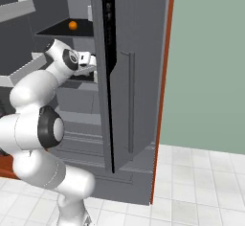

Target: Open the fridge, remove the tangerine, potato, and fish, and place them on any counter.

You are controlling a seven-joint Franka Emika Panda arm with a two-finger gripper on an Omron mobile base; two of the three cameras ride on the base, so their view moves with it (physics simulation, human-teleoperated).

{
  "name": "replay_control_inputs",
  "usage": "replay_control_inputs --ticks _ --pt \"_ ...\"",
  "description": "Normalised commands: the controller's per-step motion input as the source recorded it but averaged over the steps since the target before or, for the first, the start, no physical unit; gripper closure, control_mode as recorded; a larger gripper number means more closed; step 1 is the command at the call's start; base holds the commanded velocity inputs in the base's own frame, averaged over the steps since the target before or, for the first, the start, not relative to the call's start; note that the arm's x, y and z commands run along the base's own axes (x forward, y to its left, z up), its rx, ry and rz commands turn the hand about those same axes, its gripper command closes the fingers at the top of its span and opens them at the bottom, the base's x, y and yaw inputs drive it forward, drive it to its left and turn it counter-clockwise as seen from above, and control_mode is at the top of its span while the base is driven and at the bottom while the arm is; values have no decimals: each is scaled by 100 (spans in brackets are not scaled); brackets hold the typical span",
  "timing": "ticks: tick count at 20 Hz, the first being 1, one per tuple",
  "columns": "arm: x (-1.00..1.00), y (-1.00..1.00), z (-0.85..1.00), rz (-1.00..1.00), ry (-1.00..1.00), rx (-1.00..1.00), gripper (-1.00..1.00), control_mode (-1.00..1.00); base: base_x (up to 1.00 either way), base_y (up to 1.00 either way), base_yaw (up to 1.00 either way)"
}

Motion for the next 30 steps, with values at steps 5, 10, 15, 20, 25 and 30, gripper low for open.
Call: replay_control_inputs --ticks 5,10,15,20,25,30 --pt "-23 -62 -5 -6 0 -5 -100 -100 0 0 0" --pt "-91 -92 0 -7 -3 0 -100 -100 0 0 0" --pt "-100 -100 0 -4 -10 0 -100 -100 0 0 0" --pt "-84 -98 6 0 -9 0 -100 -100 0 0 0" --pt "-52 33 10 14 -1 4 -100 -100 0 0 0" --pt "-21 100 25 29 17 2 -100 -100 0 0 0"
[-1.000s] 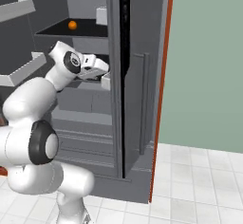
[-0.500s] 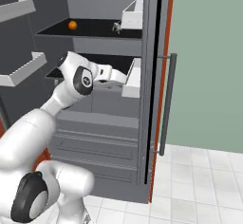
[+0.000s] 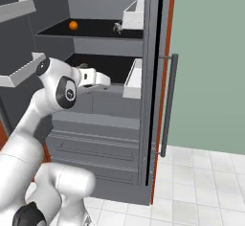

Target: Open the fridge, remove the tangerine, potato, and fish, and place them on any counter.

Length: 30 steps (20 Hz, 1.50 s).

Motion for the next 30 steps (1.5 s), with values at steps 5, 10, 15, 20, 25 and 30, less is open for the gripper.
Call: replay_control_inputs --ticks 5,10,15,20,25,30 --pt "-2 100 31 28 23 11 -100 -100 0 0 0" --pt "-18 87 6 18 17 18 -100 -100 0 0 0" --pt "-23 21 -2 -5 2 3 -100 -100 0 0 0" --pt "-30 -4 -6 -21 0 0 -100 -100 0 0 0" --pt "0 -3 0 -3 0 0 -100 100 41 -19 -11" --pt "0 0 0 0 0 0 -100 100 100 -31 -11"
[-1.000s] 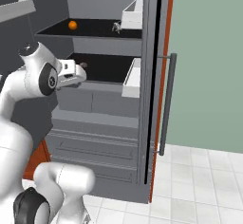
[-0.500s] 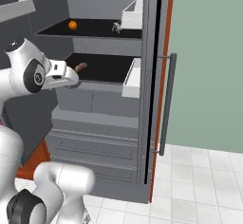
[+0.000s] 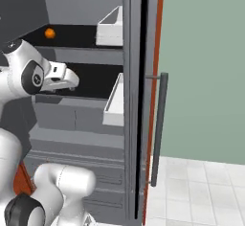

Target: Open the fridge, remove the tangerine, potato, and fish, and place them on any counter.

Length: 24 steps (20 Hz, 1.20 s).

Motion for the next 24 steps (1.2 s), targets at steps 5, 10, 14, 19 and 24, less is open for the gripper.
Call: replay_control_inputs --ticks 5,10,14,19,24 --pt "0 0 0 0 0 0 -100 100 100 -25 -2" --pt "3 0 6 0 0 0 -100 -100 75 -1 -1" --pt "-31 0 69 0 -22 0 -100 -100 0 0 0" --pt "-71 -6 100 0 -47 0 -100 -100 0 0 0" --pt "35 -23 74 1 -19 1 -100 -100 0 0 0"
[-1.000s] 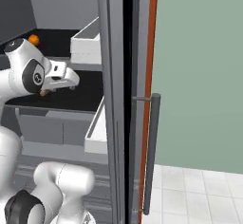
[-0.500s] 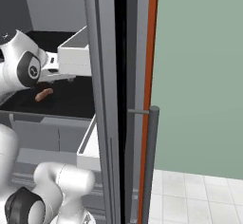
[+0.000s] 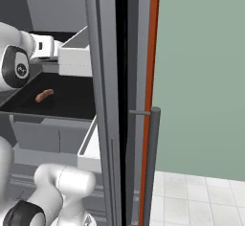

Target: Open the fridge, remove the tangerine, potato, and fish, and place them on any counter.

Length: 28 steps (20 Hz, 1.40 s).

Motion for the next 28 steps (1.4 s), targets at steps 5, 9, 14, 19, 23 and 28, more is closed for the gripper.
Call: replay_control_inputs --ticks 5,9,14,19,23,28 --pt "100 -11 25 6 5 5 -100 -100 0 0 0" --pt "100 -3 4 9 17 3 -100 -100 0 0 0" --pt "100 0 -11 8 22 1 -100 -100 0 0 0" --pt "100 0 -31 6 6 0 -100 -100 0 0 0" --pt "84 0 -44 4 0 0 -100 -100 0 0 0" --pt "45 0 -46 2 0 0 -100 -100 0 0 0"
